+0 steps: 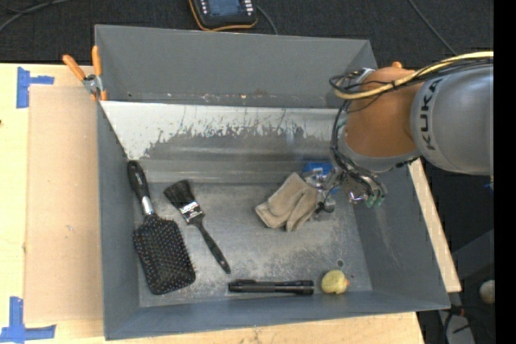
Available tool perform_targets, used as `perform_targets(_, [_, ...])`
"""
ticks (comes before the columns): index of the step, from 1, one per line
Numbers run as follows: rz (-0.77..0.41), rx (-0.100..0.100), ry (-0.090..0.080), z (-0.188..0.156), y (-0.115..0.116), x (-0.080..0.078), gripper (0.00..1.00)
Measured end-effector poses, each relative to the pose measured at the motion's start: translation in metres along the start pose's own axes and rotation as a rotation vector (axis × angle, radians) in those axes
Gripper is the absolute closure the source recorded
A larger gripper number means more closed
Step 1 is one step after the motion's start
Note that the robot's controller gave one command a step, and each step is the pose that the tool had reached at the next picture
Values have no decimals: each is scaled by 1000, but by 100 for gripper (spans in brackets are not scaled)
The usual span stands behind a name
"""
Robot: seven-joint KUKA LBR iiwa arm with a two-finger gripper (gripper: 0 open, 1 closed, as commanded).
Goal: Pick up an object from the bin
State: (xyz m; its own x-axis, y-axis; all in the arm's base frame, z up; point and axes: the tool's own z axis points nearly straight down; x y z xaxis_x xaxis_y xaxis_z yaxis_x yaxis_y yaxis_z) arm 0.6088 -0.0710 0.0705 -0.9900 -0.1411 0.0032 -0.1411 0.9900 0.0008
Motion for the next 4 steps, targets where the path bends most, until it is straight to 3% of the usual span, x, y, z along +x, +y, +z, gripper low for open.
perform_targets(1, [92, -2, 10, 0, 34, 54, 100])
perform_targets(2, [2, 1, -5, -83, 5, 19, 100])
perform_targets(3, [2, 1, -5, -83, 5, 19, 100])
perform_targets(4, [2, -2, 7, -104, 7, 24, 100])
